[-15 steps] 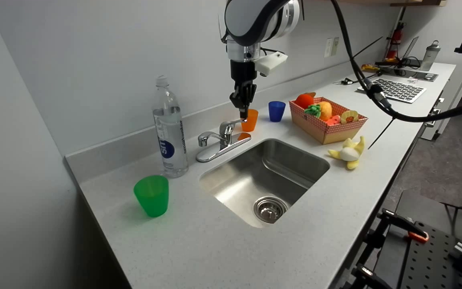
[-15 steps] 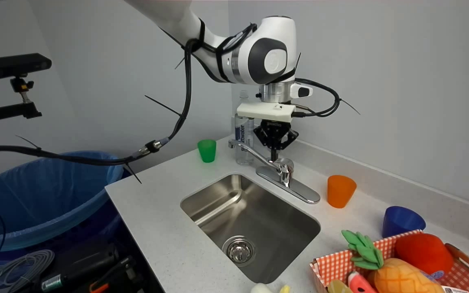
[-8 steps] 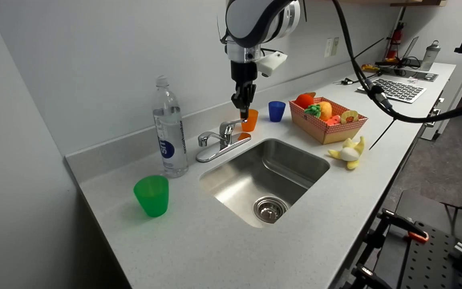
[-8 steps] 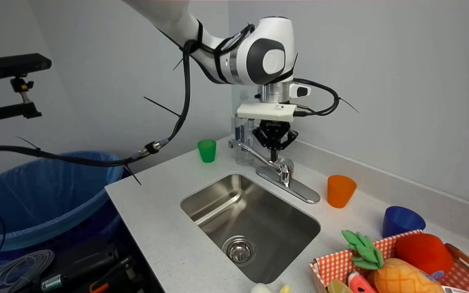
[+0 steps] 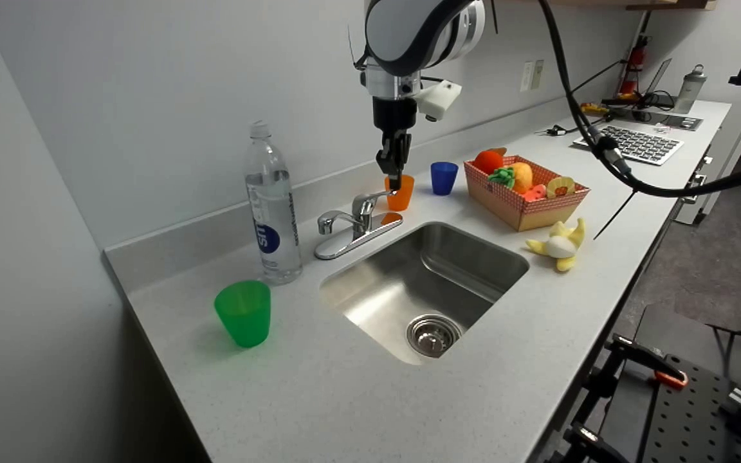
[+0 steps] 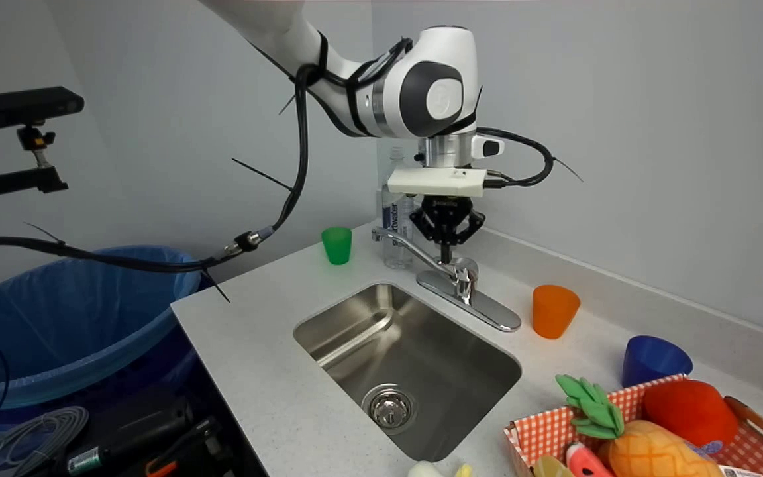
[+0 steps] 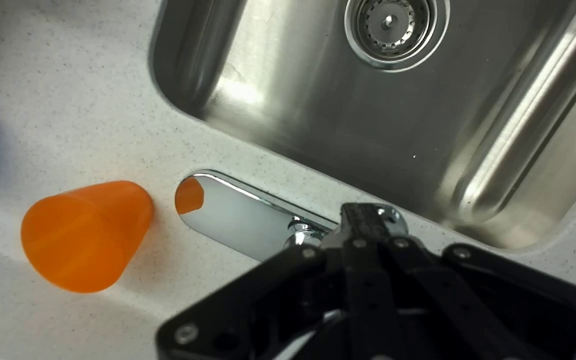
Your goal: Pull down the faucet handle
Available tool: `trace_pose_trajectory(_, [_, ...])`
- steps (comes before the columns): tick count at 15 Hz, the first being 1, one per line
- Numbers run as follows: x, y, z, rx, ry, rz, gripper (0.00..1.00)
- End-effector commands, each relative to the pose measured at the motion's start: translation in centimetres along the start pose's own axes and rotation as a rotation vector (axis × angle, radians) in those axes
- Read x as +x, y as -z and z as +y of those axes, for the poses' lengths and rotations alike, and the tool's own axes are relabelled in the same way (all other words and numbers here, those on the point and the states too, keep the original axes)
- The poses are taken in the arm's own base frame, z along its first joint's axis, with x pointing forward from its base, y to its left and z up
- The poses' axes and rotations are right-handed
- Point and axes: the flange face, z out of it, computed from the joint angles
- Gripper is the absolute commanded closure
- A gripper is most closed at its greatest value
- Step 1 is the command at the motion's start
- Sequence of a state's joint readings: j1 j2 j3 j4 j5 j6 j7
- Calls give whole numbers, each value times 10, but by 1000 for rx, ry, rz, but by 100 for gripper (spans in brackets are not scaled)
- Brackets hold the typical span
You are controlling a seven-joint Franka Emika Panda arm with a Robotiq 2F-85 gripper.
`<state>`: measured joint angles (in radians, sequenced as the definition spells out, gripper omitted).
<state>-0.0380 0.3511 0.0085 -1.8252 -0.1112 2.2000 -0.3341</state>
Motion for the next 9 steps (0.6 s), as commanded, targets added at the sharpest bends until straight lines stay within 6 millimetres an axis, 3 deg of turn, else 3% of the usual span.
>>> trace_pose_trajectory(1, [-13,8,9,29,-20,20,100])
trace_pose_trajectory(7, [-15,69,30,53,-111,170,100])
trace_pose_trajectory(8, [-16,75,30,46,-118,162,74])
trace_pose_trajectory(9, [-11,59,29,39,-109,131,98])
